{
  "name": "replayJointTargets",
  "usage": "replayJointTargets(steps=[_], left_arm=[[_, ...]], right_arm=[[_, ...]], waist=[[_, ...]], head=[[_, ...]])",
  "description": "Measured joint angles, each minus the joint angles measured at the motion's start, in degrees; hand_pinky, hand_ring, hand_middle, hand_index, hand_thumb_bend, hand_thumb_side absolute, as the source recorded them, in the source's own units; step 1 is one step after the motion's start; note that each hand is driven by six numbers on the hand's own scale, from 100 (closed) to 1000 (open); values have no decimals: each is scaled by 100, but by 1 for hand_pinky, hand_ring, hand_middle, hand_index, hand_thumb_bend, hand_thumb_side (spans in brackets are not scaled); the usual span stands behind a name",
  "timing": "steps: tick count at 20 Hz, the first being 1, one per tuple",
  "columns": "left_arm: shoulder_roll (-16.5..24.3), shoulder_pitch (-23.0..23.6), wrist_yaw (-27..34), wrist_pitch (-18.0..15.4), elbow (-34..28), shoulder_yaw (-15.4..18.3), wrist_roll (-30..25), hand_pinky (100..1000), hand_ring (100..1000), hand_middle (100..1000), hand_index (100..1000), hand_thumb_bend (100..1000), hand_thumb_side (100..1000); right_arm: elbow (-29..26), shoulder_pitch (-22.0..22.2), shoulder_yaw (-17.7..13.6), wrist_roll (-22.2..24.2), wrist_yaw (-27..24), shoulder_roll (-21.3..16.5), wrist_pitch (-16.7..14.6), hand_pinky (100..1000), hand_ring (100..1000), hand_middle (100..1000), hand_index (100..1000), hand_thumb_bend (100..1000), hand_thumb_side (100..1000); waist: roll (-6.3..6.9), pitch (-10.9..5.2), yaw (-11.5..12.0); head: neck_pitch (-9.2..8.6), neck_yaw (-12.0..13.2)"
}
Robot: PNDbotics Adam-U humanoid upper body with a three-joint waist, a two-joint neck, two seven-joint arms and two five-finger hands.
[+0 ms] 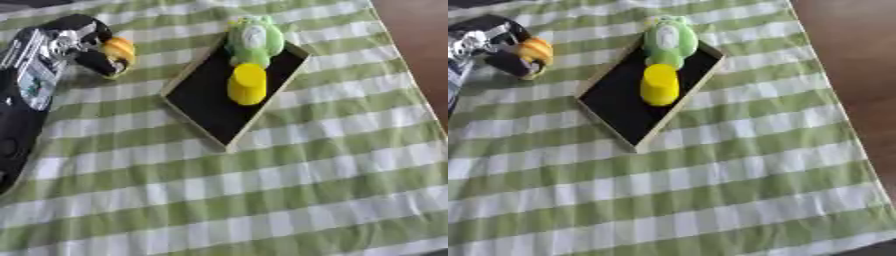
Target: Pick up objects on the table and place them in the box.
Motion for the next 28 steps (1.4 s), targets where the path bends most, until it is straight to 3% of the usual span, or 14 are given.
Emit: replayJointTargets(steps=[5,10,13,18,22,28], left_arm=[[2,65,98,-14,-272,-73,-35,869,796,739,769,100,198],[16,67,136,-19,-543,-97,-139,872,801,751,783,100,200],[62,67,96,-10,-724,-97,-198,857,774,697,739,100,130],[128,67,98,25,-1234,-110,-209,844,751,662,668,100,152],[165,110,298,-88,-2227,-336,-233,829,736,651,669,100,157],[90,406,600,-264,-4065,-945,-395,813,716,630,669,100,173]], right_arm=[[0,45,-21,-5,6,1,10,917,849,704,800,100,604],[0,92,-32,-20,11,3,24,917,849,703,800,100,605],[0,94,-32,-24,11,3,26,917,849,703,801,100,606],[0,96,-34,-51,11,7,27,916,848,703,801,100,606],[0,95,-36,-75,13,7,18,916,848,703,801,100,605],[0,90,-36,-82,15,7,5,916,847,703,801,100,605]], waist=[[-2,0,13],[-3,-1,39],[-6,-5,49],[-35,-30,83],[-46,-37,123],[-75,-48,188]], head=[[1,-3],[5,-14],[7,-19],[40,-54],[62,-101],[107,-195]])
